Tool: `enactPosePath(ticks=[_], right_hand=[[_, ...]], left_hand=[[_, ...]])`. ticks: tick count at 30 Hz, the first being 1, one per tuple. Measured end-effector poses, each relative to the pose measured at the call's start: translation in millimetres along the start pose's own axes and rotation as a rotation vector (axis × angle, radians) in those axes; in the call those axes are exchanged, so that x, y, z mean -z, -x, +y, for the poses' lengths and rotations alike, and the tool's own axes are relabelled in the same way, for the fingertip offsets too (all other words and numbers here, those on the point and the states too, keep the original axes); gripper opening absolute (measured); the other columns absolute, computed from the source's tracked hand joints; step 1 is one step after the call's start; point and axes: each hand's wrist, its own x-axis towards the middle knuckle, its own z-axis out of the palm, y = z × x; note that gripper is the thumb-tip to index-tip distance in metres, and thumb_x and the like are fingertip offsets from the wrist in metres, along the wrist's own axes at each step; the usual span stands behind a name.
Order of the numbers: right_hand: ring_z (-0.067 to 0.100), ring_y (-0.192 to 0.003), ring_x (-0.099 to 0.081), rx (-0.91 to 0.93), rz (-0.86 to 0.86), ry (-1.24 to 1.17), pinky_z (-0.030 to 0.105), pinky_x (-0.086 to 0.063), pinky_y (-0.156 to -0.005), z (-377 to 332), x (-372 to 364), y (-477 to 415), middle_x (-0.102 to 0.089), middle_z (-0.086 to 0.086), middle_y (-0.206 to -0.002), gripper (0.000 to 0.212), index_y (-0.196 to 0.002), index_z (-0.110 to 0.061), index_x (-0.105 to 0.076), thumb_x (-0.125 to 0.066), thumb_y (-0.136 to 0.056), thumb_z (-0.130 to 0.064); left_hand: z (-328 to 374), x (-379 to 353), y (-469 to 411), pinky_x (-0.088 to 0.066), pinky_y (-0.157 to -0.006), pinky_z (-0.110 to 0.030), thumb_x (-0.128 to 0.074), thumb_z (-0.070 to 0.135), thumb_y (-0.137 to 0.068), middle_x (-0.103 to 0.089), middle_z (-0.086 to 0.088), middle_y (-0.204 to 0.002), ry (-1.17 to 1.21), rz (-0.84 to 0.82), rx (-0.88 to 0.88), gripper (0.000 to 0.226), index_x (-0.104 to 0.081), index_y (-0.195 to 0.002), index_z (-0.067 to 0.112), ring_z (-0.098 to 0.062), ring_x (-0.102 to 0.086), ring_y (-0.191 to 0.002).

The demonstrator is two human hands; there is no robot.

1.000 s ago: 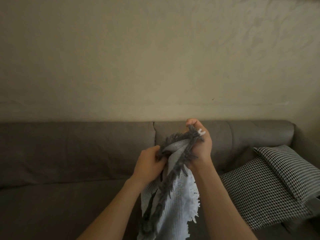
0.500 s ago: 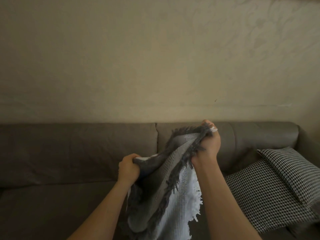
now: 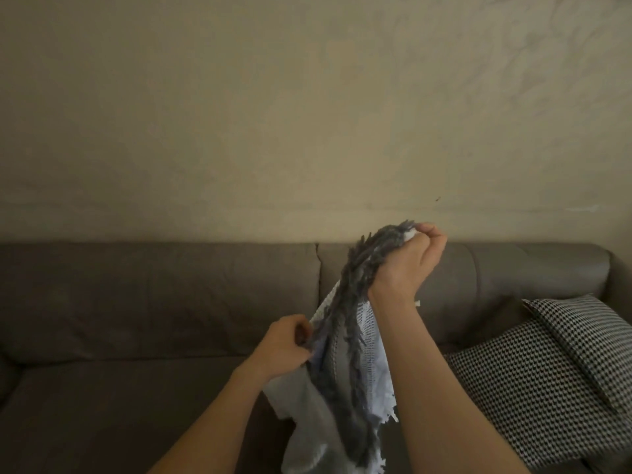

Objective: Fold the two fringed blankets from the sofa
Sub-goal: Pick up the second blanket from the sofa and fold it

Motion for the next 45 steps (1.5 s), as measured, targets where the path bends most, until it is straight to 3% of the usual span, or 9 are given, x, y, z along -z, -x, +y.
enactPosePath(ticks=[6,13,16,19,24,31,34,40,45], right_hand=[[0.008,-0.074,-0.044,0.173,-0.030,0.155,0.032,-0.042,-0.070,0,-8,-5,-0.045,-0.002,-0.087,0.016,-0.103,-0.011,-0.046,-0.031,-0.100,-0.011],[-0.010,-0.058,-0.045,0.313,-0.055,0.304,0.014,-0.036,-0.057,-4,-14,-9,-0.037,-0.008,-0.078,0.023,-0.117,0.005,-0.044,-0.027,-0.101,0.006],[-0.004,-0.060,-0.046,0.324,-0.083,0.349,0.014,-0.037,-0.056,0,-19,-9,-0.040,-0.006,-0.080,0.018,-0.113,-0.003,-0.041,-0.028,-0.102,0.003],[0.009,-0.062,-0.040,0.301,-0.152,0.361,0.024,-0.035,-0.056,9,-25,-9,-0.042,-0.001,-0.081,0.015,-0.112,-0.013,-0.038,-0.029,-0.103,-0.005],[0.014,-0.063,-0.038,0.360,-0.265,0.393,0.030,-0.034,-0.057,13,-31,-9,-0.040,0.004,-0.086,0.013,-0.113,-0.016,-0.036,-0.027,-0.106,-0.009],[0.017,-0.061,-0.040,0.413,-0.278,0.449,0.037,-0.034,-0.058,9,-36,-12,-0.041,-0.002,-0.077,0.014,-0.114,-0.018,-0.034,-0.025,-0.105,-0.012],[0.016,-0.061,-0.039,0.412,-0.280,0.443,0.037,-0.034,-0.057,10,-37,-6,-0.040,-0.003,-0.077,0.015,-0.114,-0.016,-0.034,-0.025,-0.106,-0.008],[0.020,-0.065,-0.042,0.356,-0.302,0.471,0.040,-0.036,-0.059,8,-36,3,-0.042,-0.004,-0.078,0.017,-0.115,-0.020,-0.034,-0.024,-0.105,-0.009],[0.017,-0.062,-0.043,0.381,-0.409,0.485,0.041,-0.039,-0.059,8,-32,14,-0.044,-0.002,-0.076,0.017,-0.116,-0.021,-0.035,-0.025,-0.105,-0.014]], left_hand=[[9,5,-9,-0.039,-0.063,-0.025,-0.064,-0.010,-0.073,-0.052,0.006,-0.063,-0.002,0.025,-0.147,0.041,-0.046,-0.067,0.026,-0.004,-0.046,-0.061],[8,32,-13,-0.052,-0.085,-0.018,-0.044,-0.031,-0.072,-0.075,0.002,-0.089,0.088,0.343,-0.179,0.065,-0.082,-0.075,0.022,-0.009,-0.068,-0.090],[14,28,-8,-0.052,-0.089,-0.028,-0.049,-0.013,-0.097,-0.069,-0.003,-0.109,0.056,0.294,-0.137,0.046,-0.078,-0.115,0.017,-0.013,-0.064,-0.099],[23,15,5,-0.053,-0.075,-0.025,-0.062,0.029,-0.102,-0.062,0.008,-0.116,-0.031,0.162,-0.221,0.044,-0.040,-0.140,0.034,-0.006,-0.065,-0.091],[30,0,11,-0.030,-0.042,-0.016,-0.060,0.029,-0.108,-0.055,0.011,-0.065,-0.265,0.458,-0.321,0.052,-0.027,-0.147,0.035,-0.010,-0.048,-0.044],[44,0,7,-0.054,-0.055,-0.030,-0.073,0.007,-0.090,-0.068,-0.005,-0.127,-0.560,0.408,-0.355,0.032,-0.075,-0.110,0.032,-0.024,-0.066,-0.063],[63,-7,5,-0.048,-0.065,-0.029,-0.051,0.027,-0.103,-0.065,0.002,-0.116,-0.581,0.403,-0.246,0.028,-0.067,-0.125,0.031,-0.022,-0.067,-0.081],[92,-20,8,-0.057,-0.071,-0.032,-0.041,0.087,-0.076,-0.064,0.010,-0.095,-0.465,0.500,-0.091,0.067,-0.074,-0.092,0.031,-0.013,-0.064,-0.084],[111,-23,3,-0.058,-0.084,-0.044,-0.051,0.069,-0.088,-0.059,0.003,-0.102,-0.328,0.482,0.109,0.052,-0.067,-0.100,0.022,-0.027,-0.068,-0.089]])
